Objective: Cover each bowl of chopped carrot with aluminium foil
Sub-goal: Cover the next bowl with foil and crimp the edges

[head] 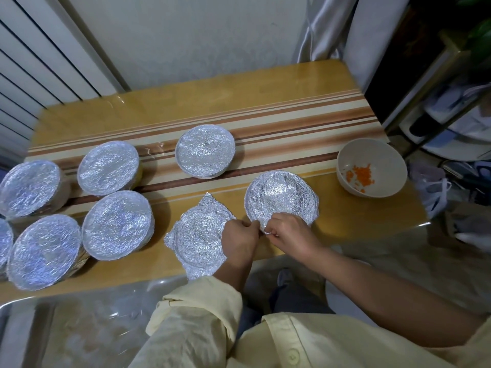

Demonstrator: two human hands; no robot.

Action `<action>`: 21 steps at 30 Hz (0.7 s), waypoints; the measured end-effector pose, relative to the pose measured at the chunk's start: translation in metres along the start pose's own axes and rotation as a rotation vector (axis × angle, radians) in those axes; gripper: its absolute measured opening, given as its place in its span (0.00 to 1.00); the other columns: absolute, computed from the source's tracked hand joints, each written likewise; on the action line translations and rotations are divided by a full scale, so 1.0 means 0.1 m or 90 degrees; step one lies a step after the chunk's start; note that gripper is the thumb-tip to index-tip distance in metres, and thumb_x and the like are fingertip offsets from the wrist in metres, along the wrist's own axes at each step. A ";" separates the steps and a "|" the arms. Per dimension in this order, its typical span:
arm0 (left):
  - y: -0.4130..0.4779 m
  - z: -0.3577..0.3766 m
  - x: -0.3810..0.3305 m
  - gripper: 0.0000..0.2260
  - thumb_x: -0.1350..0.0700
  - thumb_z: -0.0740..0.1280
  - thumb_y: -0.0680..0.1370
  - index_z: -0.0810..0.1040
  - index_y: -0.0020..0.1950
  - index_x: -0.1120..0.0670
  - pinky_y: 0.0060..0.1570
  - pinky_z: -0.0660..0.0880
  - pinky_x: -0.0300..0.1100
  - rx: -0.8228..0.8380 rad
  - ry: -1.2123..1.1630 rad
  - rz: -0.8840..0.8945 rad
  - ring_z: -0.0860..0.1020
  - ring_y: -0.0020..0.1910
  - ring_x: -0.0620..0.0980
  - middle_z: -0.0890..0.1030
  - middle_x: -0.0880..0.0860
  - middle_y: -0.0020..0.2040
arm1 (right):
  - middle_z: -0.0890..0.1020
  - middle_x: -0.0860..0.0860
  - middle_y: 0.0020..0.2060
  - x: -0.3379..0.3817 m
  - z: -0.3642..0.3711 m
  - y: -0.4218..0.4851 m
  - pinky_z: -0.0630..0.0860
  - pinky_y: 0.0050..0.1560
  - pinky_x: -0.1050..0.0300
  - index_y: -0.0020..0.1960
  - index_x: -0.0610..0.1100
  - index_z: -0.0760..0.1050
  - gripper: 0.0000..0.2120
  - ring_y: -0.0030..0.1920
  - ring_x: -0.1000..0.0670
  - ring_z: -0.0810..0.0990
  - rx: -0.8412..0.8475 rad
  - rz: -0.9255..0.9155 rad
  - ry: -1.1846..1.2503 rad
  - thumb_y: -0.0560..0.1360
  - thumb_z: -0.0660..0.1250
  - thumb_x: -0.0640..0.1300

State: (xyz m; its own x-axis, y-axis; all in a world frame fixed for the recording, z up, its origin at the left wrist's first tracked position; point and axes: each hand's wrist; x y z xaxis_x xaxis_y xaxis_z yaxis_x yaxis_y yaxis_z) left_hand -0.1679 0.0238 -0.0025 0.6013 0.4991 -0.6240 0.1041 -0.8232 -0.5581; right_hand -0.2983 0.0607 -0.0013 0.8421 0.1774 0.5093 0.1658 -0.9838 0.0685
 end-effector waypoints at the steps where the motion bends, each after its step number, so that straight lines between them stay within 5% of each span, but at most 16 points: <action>1: -0.01 0.00 0.01 0.25 0.37 0.62 0.60 0.85 0.34 0.57 0.44 0.81 0.48 0.005 -0.009 -0.002 0.84 0.38 0.57 0.84 0.57 0.33 | 0.76 0.50 0.28 0.00 0.00 0.00 0.70 0.30 0.62 0.33 0.43 0.78 0.12 0.30 0.46 0.78 -0.002 0.001 -0.002 0.57 0.79 0.33; 7: -0.01 0.02 -0.03 0.14 0.50 0.71 0.72 0.84 0.35 0.60 0.38 0.76 0.44 -0.021 0.034 0.006 0.82 0.38 0.59 0.83 0.60 0.34 | 0.76 0.50 0.29 0.00 0.01 0.00 0.63 0.34 0.64 0.33 0.43 0.79 0.12 0.30 0.47 0.78 -0.004 0.013 -0.007 0.56 0.78 0.32; 14: -0.06 0.02 0.00 0.25 0.37 0.63 0.63 0.84 0.33 0.59 0.43 0.81 0.47 0.015 -0.006 -0.010 0.84 0.37 0.57 0.84 0.58 0.33 | 0.76 0.50 0.28 -0.01 0.01 0.00 0.62 0.33 0.64 0.32 0.43 0.78 0.12 0.29 0.47 0.77 -0.020 0.014 -0.008 0.57 0.78 0.32; 21: -0.03 0.06 -0.02 0.13 0.53 0.71 0.73 0.83 0.35 0.61 0.34 0.69 0.42 -0.010 0.021 0.005 0.81 0.37 0.59 0.81 0.61 0.34 | 0.75 0.49 0.28 -0.02 0.02 0.01 0.65 0.31 0.63 0.31 0.42 0.77 0.12 0.28 0.46 0.76 -0.028 0.011 0.015 0.57 0.76 0.29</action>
State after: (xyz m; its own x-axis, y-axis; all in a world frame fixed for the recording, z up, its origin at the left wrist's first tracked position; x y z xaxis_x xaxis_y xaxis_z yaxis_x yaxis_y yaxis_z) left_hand -0.1741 0.0264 -0.0029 0.6284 0.4831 -0.6096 0.1111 -0.8314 -0.5444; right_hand -0.2988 0.0589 -0.0043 0.8322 0.1608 0.5306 0.1290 -0.9869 0.0968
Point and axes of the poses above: each hand's wrist, its own y-axis towards the middle knuckle, its own z-axis out of the palm, x = y × z
